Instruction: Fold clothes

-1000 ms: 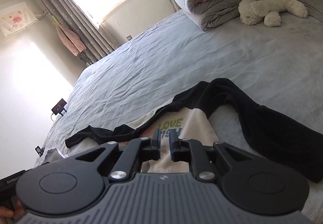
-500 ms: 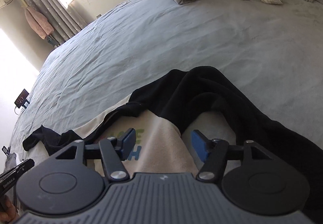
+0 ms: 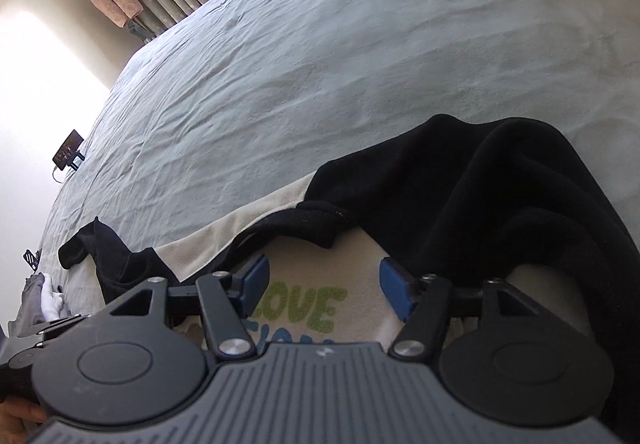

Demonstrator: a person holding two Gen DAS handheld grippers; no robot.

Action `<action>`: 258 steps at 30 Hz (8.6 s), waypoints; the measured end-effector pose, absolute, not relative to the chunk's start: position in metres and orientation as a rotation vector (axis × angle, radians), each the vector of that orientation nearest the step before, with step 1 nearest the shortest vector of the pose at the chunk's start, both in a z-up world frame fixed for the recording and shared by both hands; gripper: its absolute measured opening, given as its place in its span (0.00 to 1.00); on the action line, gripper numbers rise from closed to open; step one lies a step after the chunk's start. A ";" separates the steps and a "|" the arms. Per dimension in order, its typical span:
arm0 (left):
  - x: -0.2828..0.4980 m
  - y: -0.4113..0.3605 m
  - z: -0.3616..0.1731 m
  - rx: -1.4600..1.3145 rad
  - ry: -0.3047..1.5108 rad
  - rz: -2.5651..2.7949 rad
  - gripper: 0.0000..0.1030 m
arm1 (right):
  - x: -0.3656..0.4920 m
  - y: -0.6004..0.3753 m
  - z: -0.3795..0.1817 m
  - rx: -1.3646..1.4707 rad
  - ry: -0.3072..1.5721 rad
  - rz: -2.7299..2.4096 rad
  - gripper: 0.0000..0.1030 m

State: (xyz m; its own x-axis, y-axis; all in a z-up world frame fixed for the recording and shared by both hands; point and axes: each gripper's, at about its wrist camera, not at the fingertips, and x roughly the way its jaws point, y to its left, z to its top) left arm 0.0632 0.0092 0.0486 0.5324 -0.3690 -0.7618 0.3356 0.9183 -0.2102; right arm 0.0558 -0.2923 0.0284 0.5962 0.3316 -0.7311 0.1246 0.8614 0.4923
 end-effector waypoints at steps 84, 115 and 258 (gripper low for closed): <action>0.115 -0.004 0.074 0.103 0.550 -0.361 0.98 | 0.106 -0.302 0.037 0.324 0.692 -0.111 0.70; 0.133 0.020 0.051 -0.090 0.574 -0.440 0.99 | 0.129 -0.308 0.010 0.333 0.733 -0.169 0.98; -0.035 0.046 0.040 -0.349 0.979 -0.226 0.79 | -0.091 -0.387 0.022 -0.034 0.941 -0.247 0.53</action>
State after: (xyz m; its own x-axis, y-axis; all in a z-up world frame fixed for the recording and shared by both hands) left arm -0.0354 0.0458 0.0403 0.5409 -0.3406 -0.7690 0.0302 0.9216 -0.3869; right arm -0.0908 -0.3872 0.0219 0.5631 -0.2243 -0.7954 0.1950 0.9713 -0.1358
